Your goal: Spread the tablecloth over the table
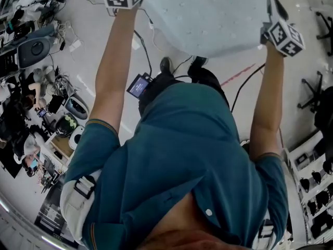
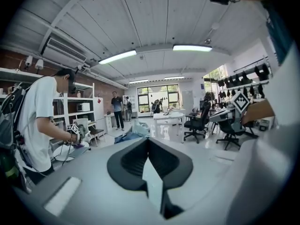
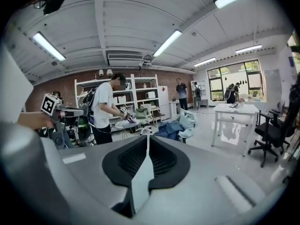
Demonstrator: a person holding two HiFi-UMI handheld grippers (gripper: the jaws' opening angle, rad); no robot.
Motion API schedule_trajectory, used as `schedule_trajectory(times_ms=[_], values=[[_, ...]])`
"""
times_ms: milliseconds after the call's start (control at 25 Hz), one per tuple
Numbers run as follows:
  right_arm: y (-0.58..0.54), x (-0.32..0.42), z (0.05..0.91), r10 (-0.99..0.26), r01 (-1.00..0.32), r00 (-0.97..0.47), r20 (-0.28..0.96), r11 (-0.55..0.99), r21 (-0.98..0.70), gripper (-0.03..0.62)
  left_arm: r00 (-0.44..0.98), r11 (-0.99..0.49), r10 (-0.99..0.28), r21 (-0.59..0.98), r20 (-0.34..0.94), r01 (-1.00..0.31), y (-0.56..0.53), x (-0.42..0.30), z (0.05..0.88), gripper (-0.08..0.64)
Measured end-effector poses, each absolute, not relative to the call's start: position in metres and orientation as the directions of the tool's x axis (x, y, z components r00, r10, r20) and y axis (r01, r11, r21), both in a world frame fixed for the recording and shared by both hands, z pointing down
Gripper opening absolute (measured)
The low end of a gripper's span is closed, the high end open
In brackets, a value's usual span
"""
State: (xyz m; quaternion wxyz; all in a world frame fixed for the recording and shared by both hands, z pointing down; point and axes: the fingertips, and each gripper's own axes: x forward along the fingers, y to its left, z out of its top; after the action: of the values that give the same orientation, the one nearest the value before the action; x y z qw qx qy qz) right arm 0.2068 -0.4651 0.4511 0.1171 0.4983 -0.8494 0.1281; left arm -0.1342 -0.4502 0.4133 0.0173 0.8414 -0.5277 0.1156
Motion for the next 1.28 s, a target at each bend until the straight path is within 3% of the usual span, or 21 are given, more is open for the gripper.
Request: schedule_trajectory(times_ms=[240,760,1280], values=[[-0.409,0.133,0.37,-0.784,-0.813,-0.579,0.223,0.575,-0.092,0.011,0.519,-0.529,-0.847,-0.075,0.115,-0.846,-0.408,-0.141,0.349,0.0],[-0.279,0.002,0.238,-0.727,-0.725,-0.682,0.083,0.686,0.063,0.008,0.581,-0.576,-0.813,-0.087,-0.047,-0.813,-0.29,-0.215,0.254,0.0],[-0.206,0.014,0.205,-0.793,-0.785,-0.608,0.033,0.607,0.119,0.009,0.623,-0.618,-0.78,-0.079,-0.062,-0.782,-0.224,-0.232,0.259,0.0]])
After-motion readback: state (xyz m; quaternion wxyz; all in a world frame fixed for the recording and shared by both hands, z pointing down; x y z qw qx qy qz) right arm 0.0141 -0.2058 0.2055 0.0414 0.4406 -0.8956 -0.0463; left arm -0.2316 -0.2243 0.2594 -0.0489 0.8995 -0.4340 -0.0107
